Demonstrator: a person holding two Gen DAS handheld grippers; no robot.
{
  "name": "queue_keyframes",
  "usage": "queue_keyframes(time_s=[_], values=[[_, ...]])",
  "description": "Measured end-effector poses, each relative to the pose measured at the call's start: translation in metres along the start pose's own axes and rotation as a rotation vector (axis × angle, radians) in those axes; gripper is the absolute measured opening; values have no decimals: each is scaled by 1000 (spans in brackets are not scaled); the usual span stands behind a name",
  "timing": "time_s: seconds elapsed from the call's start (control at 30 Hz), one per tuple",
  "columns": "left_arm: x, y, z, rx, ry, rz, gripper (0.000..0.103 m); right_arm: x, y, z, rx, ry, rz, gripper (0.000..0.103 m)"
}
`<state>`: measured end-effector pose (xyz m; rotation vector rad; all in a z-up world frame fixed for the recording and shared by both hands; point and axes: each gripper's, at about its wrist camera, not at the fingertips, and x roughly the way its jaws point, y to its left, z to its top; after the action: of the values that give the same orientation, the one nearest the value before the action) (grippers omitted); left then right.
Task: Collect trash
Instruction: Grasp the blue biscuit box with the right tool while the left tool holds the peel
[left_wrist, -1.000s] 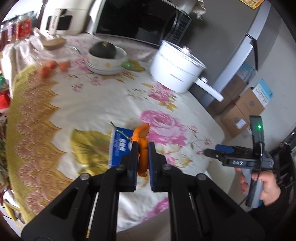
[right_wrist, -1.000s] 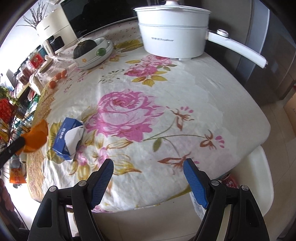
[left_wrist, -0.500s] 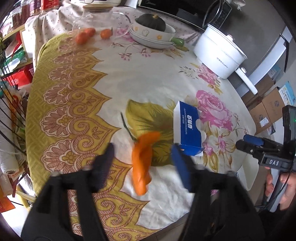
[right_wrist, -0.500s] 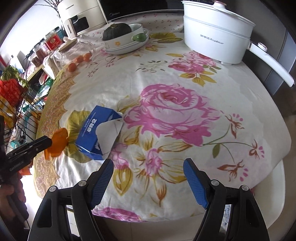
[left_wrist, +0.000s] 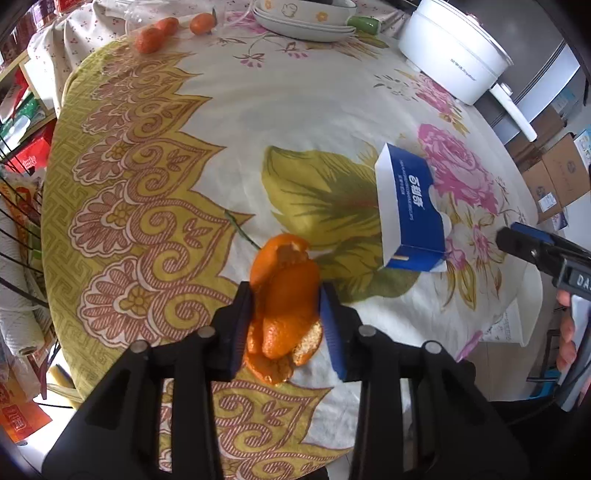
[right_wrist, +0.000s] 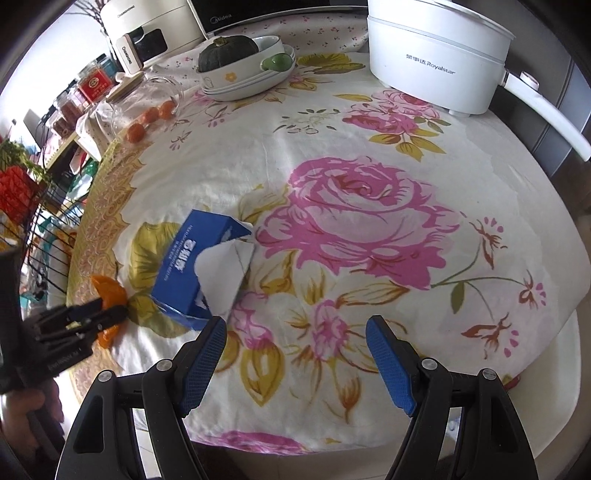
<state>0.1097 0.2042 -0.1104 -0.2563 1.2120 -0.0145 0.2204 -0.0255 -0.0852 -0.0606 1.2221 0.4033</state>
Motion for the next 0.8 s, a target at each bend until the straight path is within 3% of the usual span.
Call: queue_keyframes(time_s=[0.23, 0.57, 0.8], values=[[-18, 15, -5, -37, -37, -19, 29, 20, 31, 8, 80, 11, 81, 80], [-29, 30, -2, -77, -68, 12, 29, 45, 56, 16, 133, 10, 97, 81], [-26, 31, -4, -80, -59, 22, 29, 59, 79, 13, 79, -3, 26, 84]])
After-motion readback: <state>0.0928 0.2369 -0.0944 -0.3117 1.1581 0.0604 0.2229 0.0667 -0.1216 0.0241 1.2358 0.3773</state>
